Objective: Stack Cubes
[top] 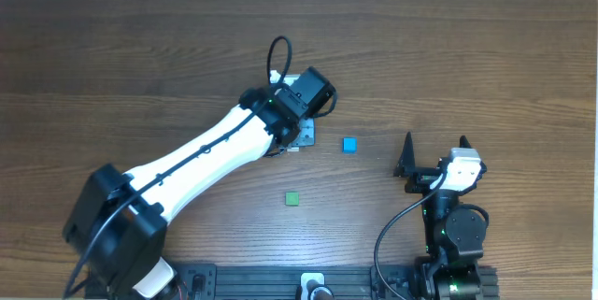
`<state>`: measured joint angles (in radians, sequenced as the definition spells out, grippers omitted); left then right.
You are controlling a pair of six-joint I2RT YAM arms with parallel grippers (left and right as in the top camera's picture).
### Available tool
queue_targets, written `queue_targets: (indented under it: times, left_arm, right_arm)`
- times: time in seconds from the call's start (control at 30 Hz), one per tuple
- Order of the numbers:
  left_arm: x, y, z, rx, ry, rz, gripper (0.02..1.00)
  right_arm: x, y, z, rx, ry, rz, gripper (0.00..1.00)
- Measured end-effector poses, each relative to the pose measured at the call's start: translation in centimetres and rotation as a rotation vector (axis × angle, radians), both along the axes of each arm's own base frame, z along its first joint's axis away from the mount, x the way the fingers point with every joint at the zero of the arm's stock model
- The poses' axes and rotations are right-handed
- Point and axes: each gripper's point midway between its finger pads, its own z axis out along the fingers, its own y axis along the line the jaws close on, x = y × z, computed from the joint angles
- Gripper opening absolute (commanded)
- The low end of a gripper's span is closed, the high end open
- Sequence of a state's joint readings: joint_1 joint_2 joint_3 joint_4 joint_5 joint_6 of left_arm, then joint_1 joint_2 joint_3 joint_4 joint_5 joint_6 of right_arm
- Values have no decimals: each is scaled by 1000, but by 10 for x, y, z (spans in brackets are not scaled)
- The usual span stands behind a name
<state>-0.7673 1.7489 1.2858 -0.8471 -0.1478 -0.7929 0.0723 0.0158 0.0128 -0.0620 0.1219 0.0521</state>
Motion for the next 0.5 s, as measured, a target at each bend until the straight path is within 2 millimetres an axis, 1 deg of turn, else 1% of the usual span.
queue_targets:
  times: [0.23, 0.5]
  left_arm:
    - [4, -4, -18, 12, 19, 16, 145]
    - [6, -6, -32, 21, 33, 18, 150]
  right_arm:
    - [0, 0, 0, 0, 0, 0, 991]
    - [0, 0, 0, 0, 0, 0, 993]
